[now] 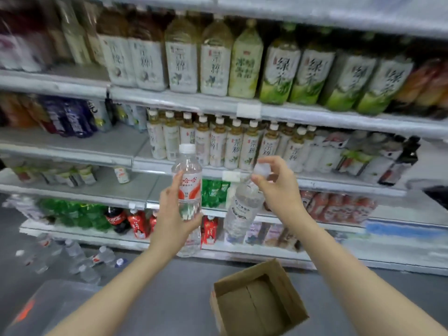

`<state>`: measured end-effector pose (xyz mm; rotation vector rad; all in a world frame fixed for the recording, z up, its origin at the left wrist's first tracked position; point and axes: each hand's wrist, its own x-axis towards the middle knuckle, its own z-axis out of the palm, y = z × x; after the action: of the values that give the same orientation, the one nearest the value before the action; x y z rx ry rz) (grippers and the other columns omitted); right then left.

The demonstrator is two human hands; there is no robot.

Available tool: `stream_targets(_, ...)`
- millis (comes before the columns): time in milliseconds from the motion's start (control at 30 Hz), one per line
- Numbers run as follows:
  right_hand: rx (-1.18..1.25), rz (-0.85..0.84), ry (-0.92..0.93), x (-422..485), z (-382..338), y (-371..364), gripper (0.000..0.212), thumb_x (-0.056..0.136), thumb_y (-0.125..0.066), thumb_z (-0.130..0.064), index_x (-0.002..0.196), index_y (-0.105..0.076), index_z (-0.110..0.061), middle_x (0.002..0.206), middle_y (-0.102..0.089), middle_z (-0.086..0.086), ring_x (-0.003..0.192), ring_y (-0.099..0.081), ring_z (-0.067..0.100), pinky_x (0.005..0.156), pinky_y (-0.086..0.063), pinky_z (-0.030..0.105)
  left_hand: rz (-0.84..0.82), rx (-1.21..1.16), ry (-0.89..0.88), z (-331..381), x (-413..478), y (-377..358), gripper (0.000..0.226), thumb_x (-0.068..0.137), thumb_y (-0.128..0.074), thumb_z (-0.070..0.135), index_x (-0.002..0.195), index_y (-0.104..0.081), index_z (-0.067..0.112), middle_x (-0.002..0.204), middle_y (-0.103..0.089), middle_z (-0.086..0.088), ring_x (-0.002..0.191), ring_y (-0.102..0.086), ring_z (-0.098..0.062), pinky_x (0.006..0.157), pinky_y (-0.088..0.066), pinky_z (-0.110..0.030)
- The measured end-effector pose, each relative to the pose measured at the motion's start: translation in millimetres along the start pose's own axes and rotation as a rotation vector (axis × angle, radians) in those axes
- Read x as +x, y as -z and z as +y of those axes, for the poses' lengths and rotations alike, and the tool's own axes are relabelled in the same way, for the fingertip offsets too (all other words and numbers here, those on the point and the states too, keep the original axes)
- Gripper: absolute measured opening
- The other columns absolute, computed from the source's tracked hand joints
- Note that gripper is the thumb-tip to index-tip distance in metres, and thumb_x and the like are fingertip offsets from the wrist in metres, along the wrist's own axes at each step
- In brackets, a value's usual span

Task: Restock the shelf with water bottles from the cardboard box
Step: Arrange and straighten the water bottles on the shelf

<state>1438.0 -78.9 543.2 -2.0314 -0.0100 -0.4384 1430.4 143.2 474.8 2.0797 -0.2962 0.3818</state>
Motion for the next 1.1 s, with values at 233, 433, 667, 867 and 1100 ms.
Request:
stream_targets(233, -0.092, 0.107, 0.067, 14, -55, 83, 0.025, 0.085, -0.069, -0.022, 0.105, -0.057, -0.029, 0.098, -0.059, -0.016, 0.094, -0.057, 0.012, 0.083, -0.049, 0.035, -0.018, -0.08, -0.152, 96, 36, 1, 0.104, 0.075, -0.076, 0.011, 0.136, -0.005, 0.059, 0.13, -0.031, 0.014, 0.104, -0.036, 0.018, 0.091, -0.031, -0.014)
stream_targets(433, -0.084, 0.215, 0.096, 30, -80, 141, 0.021, 0.086, -0.067, -0.022, 0.105, -0.057, -0.021, 0.079, -0.053, -0.013, 0.059, -0.051, 0.001, 0.059, -0.041, 0.02, -0.014, -0.078, -0.241, 155, 66, -3, 0.106, 0.074, -0.077, 0.011, 0.14, -0.006, 0.054, 0.133, -0.037, -0.002, 0.105, -0.038, 0.002, 0.094, -0.036, -0.025)
stream_targets(667, -0.094, 0.278, 0.196, 65, -105, 202, 0.021, 0.084, -0.069, -0.028, 0.102, -0.058, -0.027, 0.095, -0.061, -0.008, 0.077, -0.057, 0.01, 0.079, -0.053, 0.041, 0.03, -0.049, -0.317, 208, 99, -17, 0.105, 0.074, -0.078, 0.011, 0.14, -0.008, 0.052, 0.129, -0.039, -0.003, 0.097, -0.042, 0.005, 0.083, -0.037, -0.011)
stream_targets(867, -0.045, 0.271, 0.264, 107, -115, 264, 0.018, 0.084, -0.069, -0.026, 0.099, -0.059, -0.027, 0.092, -0.065, 0.003, 0.077, -0.057, 0.014, 0.081, -0.052, 0.043, 0.115, -0.043, -0.343, 265, 134, -43, 0.106, 0.074, -0.077, 0.011, 0.145, -0.007, 0.047, 0.125, -0.04, 0.0, 0.104, -0.045, -0.008, 0.081, -0.037, -0.014)
stream_targets(1100, -0.032, 0.19, 0.339, 157, -115, 317, 0.019, 0.083, -0.068, -0.032, 0.092, -0.054, -0.039, 0.099, -0.064, 0.007, 0.079, -0.06, 0.02, 0.07, -0.054, 0.04, 0.19, -0.071, -0.361, 319, 164, -80, 0.108, 0.073, -0.079, 0.015, 0.14, -0.005, 0.055, 0.136, -0.038, 0.0, 0.115, -0.041, -0.007, 0.095, -0.035, -0.031)
